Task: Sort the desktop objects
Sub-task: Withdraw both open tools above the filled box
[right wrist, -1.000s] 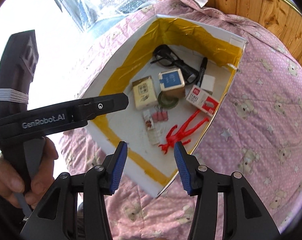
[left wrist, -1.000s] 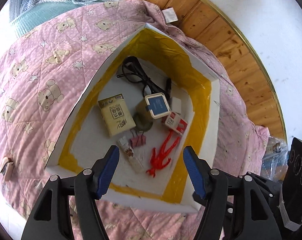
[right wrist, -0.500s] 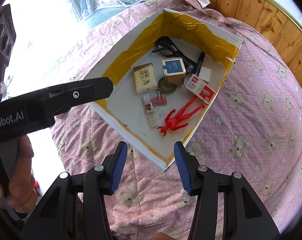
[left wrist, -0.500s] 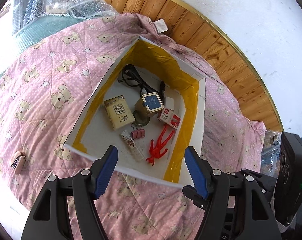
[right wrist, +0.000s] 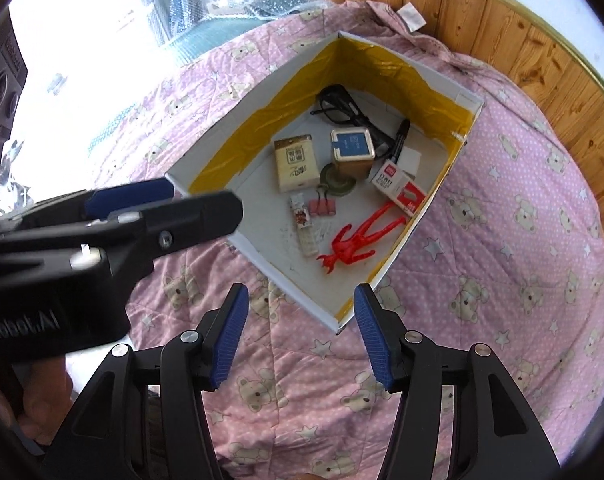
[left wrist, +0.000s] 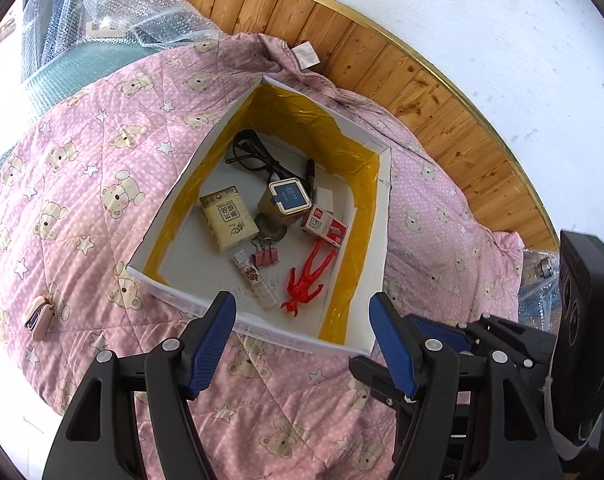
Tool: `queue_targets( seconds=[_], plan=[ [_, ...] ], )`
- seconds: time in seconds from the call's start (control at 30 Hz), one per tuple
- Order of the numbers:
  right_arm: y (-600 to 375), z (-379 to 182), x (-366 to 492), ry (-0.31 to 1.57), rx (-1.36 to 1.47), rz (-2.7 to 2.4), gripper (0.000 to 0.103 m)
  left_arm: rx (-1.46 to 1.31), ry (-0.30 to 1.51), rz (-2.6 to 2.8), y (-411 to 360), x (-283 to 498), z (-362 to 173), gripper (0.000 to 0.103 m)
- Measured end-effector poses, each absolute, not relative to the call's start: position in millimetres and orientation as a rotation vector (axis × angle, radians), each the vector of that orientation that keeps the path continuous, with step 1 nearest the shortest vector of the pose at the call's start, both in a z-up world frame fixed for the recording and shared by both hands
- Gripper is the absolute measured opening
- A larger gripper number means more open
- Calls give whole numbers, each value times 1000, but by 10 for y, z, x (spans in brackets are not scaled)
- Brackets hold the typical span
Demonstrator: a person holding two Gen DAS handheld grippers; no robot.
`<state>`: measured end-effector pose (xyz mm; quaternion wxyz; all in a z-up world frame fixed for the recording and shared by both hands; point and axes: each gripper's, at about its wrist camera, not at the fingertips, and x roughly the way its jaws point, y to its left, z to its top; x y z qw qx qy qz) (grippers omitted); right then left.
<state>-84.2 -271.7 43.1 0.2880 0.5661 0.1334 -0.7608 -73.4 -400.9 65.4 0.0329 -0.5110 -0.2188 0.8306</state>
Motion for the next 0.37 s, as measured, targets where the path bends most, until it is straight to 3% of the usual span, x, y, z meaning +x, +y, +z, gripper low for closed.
queue_targets(
  seconds=[0.37],
  plan=[
    [-2730, 504, -944, 368, 1483, -2079, 58, -1571, -662, 2548, -3989, -784, 645, 70]
  ],
)
